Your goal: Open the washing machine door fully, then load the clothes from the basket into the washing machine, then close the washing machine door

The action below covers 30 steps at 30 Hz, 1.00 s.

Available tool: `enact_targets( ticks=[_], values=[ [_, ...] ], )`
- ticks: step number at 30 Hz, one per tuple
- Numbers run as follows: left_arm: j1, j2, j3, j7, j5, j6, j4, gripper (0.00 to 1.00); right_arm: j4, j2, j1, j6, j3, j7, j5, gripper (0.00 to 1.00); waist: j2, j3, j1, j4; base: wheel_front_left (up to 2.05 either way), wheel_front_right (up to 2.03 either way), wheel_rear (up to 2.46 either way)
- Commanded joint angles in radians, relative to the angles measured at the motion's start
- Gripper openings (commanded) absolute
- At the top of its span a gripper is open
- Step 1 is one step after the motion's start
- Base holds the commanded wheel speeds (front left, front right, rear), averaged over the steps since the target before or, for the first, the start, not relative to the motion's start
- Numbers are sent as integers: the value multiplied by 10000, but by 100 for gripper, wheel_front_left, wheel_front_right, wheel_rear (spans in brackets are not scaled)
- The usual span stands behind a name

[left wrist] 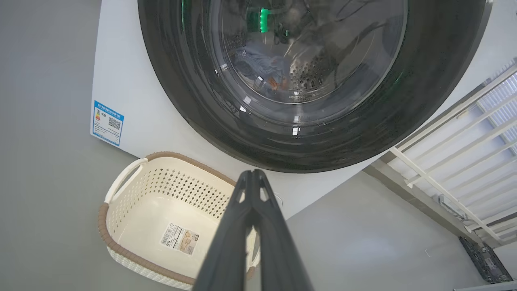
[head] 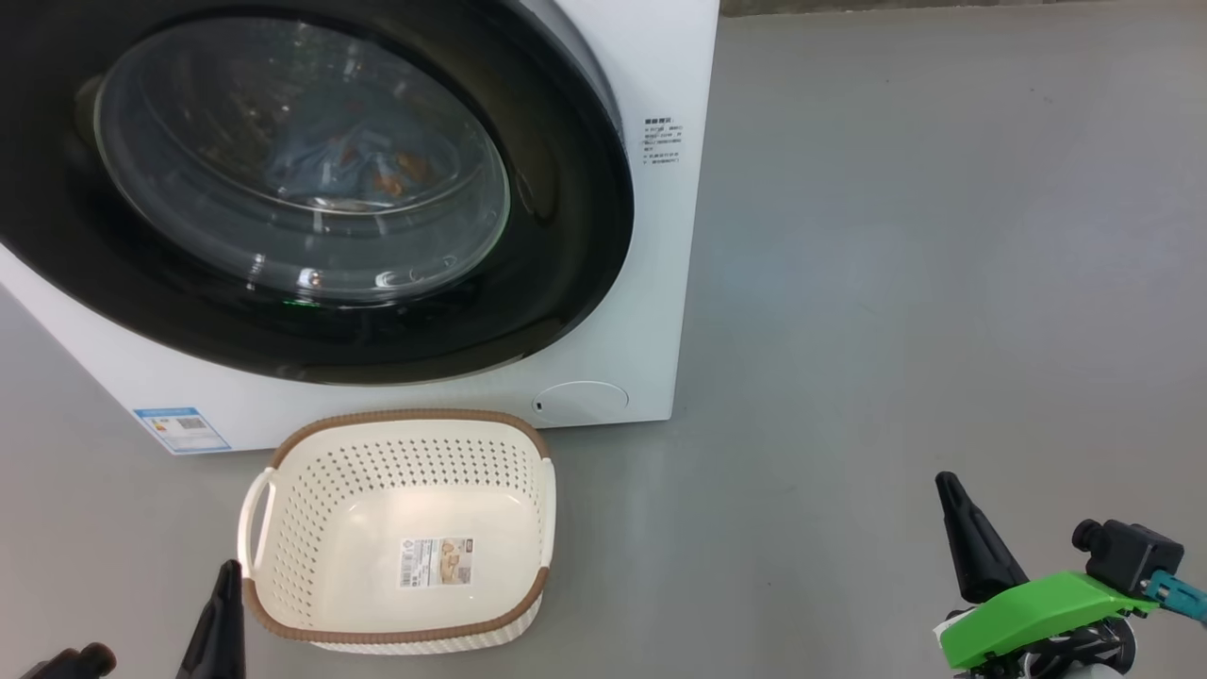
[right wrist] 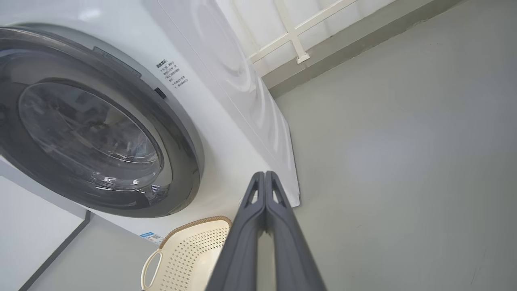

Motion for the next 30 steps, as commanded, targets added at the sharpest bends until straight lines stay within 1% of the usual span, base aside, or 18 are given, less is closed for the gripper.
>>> enact_targets(
  ticks=[1,30],
  values=[
    [-355,168,232,46,-206,3,-212,0,-302,-13,-114,-7,-12,64,321,0,0,-11,-1,12,0,0,0],
    [-579,-292,800,859,-2544,-13,-235,0,-527,228,-51,-12,-440,869,3173,0,0,-216,-1,241,0,0,0]
  ],
)
